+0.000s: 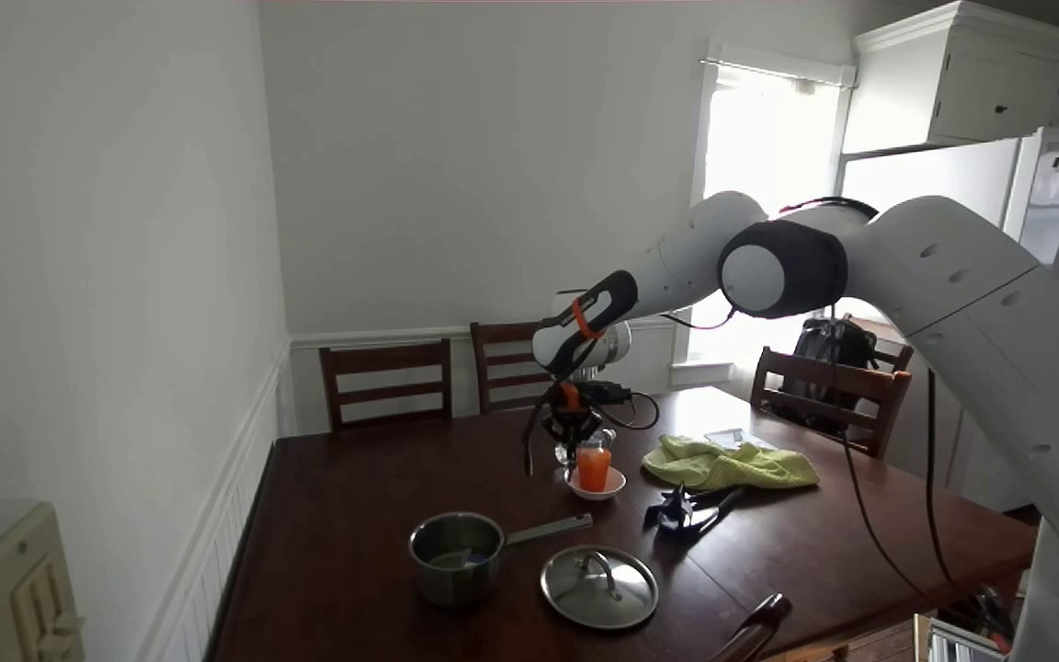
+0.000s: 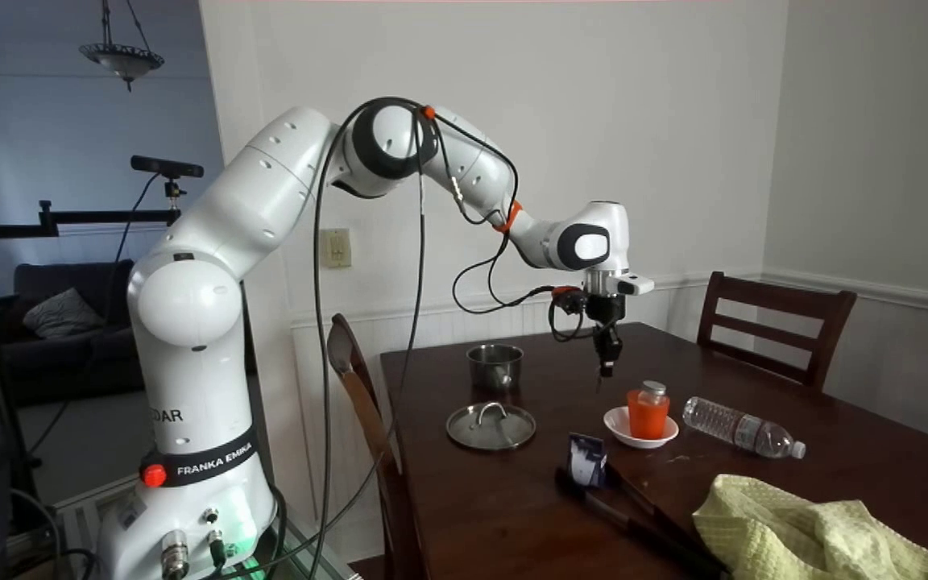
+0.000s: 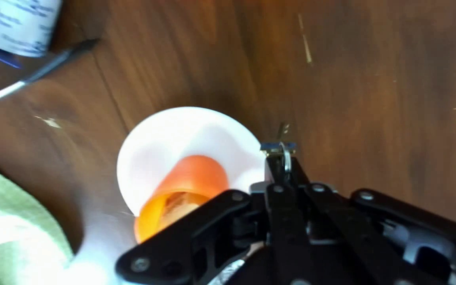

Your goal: Pick up the small silver object on the left and put it in the white plate

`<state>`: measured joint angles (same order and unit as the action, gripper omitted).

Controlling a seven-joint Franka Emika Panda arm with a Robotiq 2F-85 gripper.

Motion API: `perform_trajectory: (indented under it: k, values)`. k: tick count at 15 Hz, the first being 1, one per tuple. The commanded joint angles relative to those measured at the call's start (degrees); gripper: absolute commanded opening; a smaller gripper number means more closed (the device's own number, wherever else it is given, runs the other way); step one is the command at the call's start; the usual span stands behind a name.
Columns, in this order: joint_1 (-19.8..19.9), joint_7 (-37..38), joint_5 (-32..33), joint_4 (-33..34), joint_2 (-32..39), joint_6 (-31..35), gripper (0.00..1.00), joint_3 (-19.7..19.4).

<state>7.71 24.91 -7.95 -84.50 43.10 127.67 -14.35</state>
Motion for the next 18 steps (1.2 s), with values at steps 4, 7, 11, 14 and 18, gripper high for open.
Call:
perform_trajectory:
  k: [4, 7, 11, 14, 18]
  values:
    - [-10.66, 20.68, 15.21, -21.87, -13.67, 1.77, 0.01, -9.44]
    - [-11.65, 28.15, 21.58, -27.01, -16.64, 3.59, 0.01, -10.48]
    - [-7.04, 24.40, 23.10, -29.61, -17.10, 14.23, 0.01, -7.71]
    - [-2.31, 16.82, 18.34, -29.31, -15.45, 23.81, 0.01, -4.62]
    - [3.28, 4.95, 9.29, -27.40, -13.08, 29.51, 0.01, 0.95]
